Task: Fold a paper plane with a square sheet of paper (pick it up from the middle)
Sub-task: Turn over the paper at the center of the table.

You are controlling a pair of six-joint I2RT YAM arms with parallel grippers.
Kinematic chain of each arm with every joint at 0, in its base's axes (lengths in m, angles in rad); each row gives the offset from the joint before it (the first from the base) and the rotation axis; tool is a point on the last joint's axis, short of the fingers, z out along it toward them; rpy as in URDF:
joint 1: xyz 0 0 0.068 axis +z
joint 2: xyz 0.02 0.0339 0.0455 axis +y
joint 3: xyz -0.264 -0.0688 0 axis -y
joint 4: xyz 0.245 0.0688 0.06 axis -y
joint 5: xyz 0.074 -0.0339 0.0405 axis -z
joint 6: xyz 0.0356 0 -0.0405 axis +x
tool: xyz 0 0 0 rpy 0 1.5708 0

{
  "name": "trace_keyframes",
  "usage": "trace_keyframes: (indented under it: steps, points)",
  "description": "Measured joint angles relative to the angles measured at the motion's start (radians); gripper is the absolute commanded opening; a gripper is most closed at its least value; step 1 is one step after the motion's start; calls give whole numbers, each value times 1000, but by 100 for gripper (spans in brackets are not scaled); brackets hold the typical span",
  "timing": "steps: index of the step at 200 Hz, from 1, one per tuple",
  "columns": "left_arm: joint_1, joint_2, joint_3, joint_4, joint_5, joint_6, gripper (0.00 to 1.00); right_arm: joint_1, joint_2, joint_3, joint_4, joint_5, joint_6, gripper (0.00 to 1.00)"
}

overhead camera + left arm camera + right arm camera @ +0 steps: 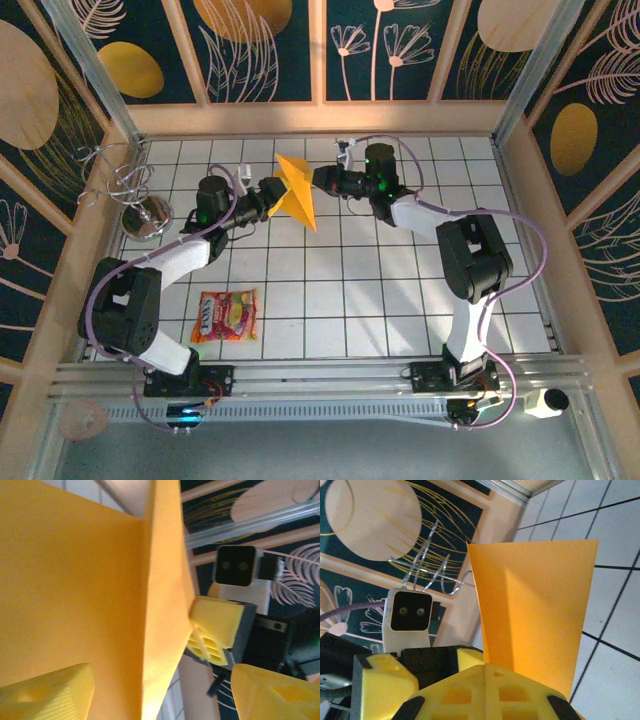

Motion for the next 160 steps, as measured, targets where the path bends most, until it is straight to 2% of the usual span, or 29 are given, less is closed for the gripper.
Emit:
trace_keyframes:
  steps: [19,53,73,160]
  points:
    - [-11,14,0,56,23,-23,63,0,0,-10,48,-19,66,0]
    - [-16,28,3,80,38,-24,61,0,0,-10,102,-41,132,0]
    - [-21,48,11,79,46,-17,57,0,0,-10,121,-48,159,0]
    - [-38,76,24,158,114,-29,22,0,0,-16,159,-55,219,0]
